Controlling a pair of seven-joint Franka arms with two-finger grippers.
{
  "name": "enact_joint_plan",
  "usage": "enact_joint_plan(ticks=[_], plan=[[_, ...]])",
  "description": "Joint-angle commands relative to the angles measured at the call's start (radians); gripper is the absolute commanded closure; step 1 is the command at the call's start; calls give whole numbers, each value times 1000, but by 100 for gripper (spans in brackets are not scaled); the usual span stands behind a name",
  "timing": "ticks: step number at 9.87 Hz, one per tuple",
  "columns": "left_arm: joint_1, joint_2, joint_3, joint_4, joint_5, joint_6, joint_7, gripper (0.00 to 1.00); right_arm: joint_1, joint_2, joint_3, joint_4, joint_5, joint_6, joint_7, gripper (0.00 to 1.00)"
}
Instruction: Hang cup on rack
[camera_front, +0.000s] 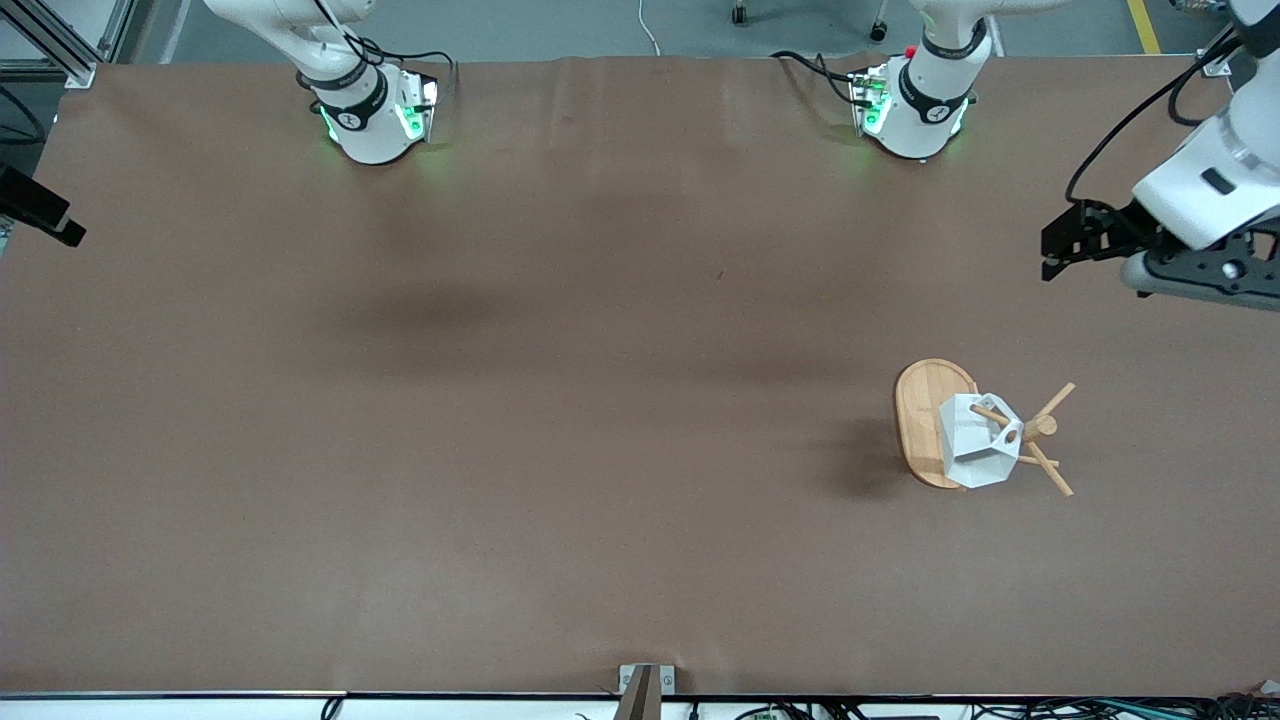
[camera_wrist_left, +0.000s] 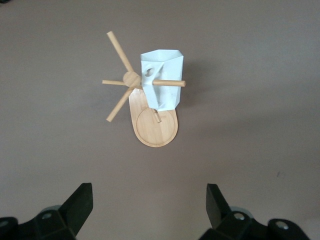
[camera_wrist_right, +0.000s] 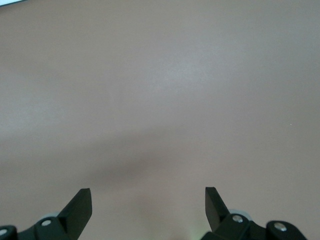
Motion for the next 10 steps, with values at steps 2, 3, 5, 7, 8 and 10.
enact_joint_plan(ticks=[2, 3, 5, 7, 8, 10], plan=[[0, -25, 20, -42, -75, -16, -28, 0, 5, 1, -12, 4, 10, -9, 7, 0], [-3, -48, 20, -61, -75, -10, -33, 0, 5, 1, -12, 4, 10, -9, 7, 0], [-3, -103, 20, -116, -57, -3, -30, 0, 3, 1, -12, 4, 9, -9, 7, 0], [-11, -131, 18, -122, 7, -13, -31, 0, 3, 1, -12, 4, 10, -9, 7, 0], [-9, -130, 18, -119, 8, -13, -19, 0, 3, 1, -12, 4, 9, -9, 7, 0], [1, -102, 18, -107, 8, -13, -13, 0, 3, 1, -12, 4, 10, -9, 7, 0]])
